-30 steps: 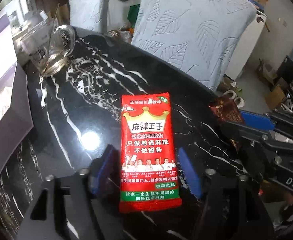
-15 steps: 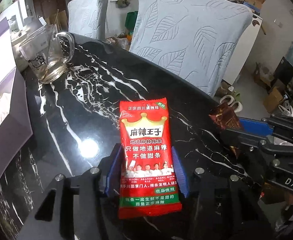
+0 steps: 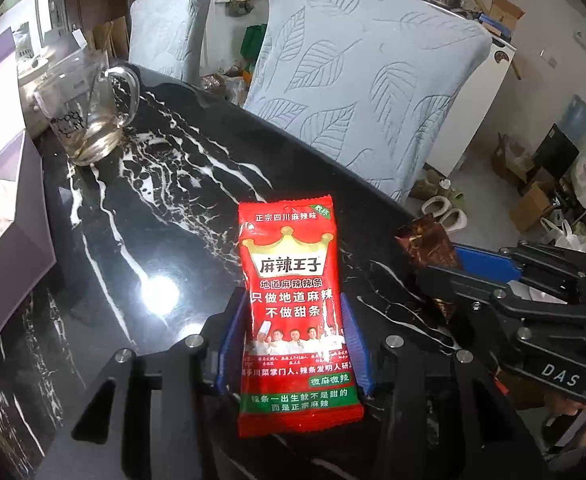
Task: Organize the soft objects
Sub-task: 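Grasp the red snack packet with the left tool while the right tool grasps the chocolate wrapper, then carry the red packet and chocolate wrapper with both tools over the lavender box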
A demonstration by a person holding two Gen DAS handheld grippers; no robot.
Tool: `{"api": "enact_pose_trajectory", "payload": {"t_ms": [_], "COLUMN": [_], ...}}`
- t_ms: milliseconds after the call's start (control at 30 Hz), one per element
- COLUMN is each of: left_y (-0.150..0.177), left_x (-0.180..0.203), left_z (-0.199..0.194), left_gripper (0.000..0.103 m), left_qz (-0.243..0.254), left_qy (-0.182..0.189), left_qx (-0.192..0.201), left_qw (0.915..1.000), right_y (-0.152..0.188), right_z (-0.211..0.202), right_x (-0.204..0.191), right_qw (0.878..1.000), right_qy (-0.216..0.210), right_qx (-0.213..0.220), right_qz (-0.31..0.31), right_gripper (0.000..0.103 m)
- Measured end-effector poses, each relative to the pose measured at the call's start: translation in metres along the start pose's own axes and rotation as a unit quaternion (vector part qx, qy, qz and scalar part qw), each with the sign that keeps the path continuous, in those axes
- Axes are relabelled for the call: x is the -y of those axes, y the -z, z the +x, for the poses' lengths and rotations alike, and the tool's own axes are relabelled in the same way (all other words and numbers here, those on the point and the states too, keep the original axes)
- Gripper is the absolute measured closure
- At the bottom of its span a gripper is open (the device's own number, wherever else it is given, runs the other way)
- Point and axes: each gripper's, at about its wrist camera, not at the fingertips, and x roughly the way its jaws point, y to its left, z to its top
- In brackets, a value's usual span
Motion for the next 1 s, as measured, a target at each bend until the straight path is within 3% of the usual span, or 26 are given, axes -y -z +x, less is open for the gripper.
{"api": "enact_pose_trajectory", "payload": {"t_ms": [500,1000], "left_y": [0.028,0.08], "left_x": [-0.014,-0.051], "left_z": [-0.046,-0.107], "left_gripper": [0.057,0.057], "left_qz": [-0.041,-0.123], "left_qy": [-0.033,-0.102], "left_qx": [0.033,0.078], "left_qw": [0.998,0.9841], "right_y": [0.002,0.012], "right_z": [-0.007,-0.006], "right_x": [-0.041,-0.116], "right_qw": [0.997,0.98], "right_qy": [-0.057,-0.14], "right_qx": [0.012,0.002], "right_qz": [-0.048,-0.143], "right_gripper": [0.075,0.075]}}
